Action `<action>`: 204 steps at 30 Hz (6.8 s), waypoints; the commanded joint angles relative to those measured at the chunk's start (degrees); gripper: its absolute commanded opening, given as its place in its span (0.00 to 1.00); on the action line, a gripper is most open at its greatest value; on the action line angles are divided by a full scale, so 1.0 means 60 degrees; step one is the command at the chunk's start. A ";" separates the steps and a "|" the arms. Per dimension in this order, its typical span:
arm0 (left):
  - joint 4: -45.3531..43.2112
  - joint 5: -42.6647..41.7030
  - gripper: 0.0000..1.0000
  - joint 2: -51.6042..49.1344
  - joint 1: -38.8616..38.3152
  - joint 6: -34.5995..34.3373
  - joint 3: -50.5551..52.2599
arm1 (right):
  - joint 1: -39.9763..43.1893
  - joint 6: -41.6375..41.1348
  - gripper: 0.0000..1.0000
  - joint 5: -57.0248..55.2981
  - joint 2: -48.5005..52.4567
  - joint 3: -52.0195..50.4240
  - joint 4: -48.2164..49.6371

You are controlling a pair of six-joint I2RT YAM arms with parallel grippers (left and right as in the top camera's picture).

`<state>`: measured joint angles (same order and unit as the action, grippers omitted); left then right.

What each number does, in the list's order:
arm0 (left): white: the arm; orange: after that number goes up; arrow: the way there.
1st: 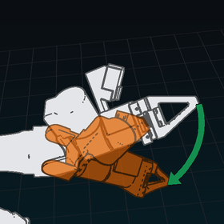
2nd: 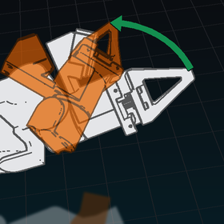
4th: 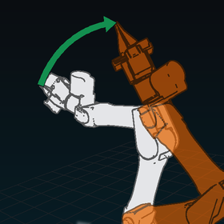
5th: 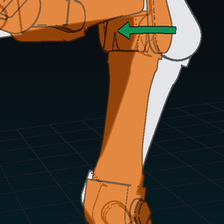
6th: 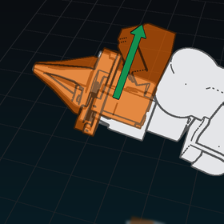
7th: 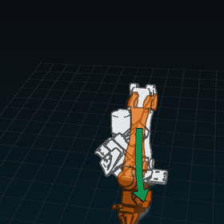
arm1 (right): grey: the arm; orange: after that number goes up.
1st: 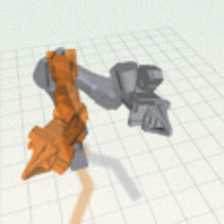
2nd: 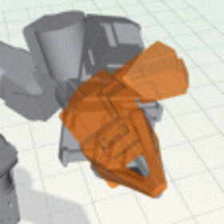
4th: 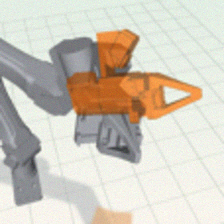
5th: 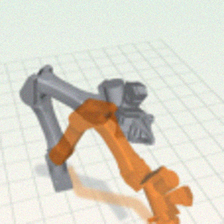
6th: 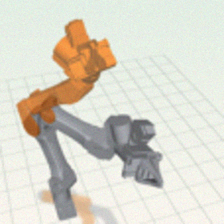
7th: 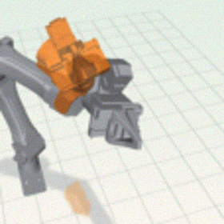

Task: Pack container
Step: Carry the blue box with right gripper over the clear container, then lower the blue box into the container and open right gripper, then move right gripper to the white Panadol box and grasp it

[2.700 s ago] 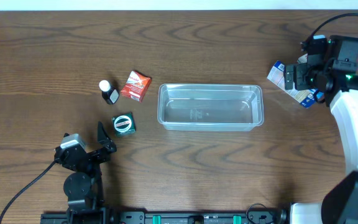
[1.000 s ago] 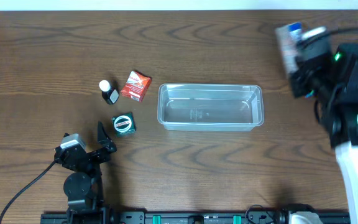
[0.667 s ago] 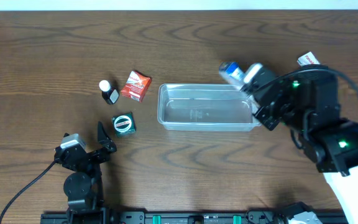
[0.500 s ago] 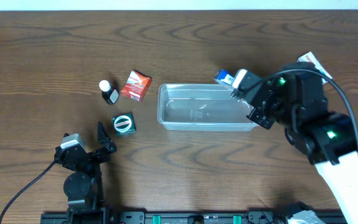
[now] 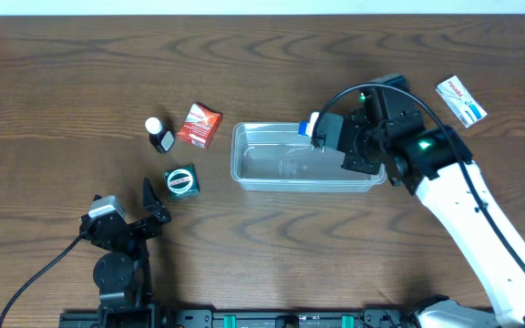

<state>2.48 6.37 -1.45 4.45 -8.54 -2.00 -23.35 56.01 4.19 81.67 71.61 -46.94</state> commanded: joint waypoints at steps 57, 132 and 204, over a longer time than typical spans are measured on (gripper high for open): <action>0.0182 0.0022 0.98 0.0000 0.0015 0.0168 0.0295 | 0.0455 0.1719 0.01 0.1093 0.3140 -0.0408 0.1242; 0.0182 0.0022 0.98 0.0000 0.0015 0.0168 0.0295 | -0.0798 -0.5697 0.84 0.1945 -0.0426 -0.0586 0.1723; 0.0182 0.0022 0.98 0.0000 0.0015 0.0168 0.0295 | 0.7031 -0.4047 0.99 -0.0641 0.9220 0.6422 0.0441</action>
<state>2.48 6.35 -1.45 4.45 -8.51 -2.00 18.57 31.07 0.36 135.63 109.08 -44.80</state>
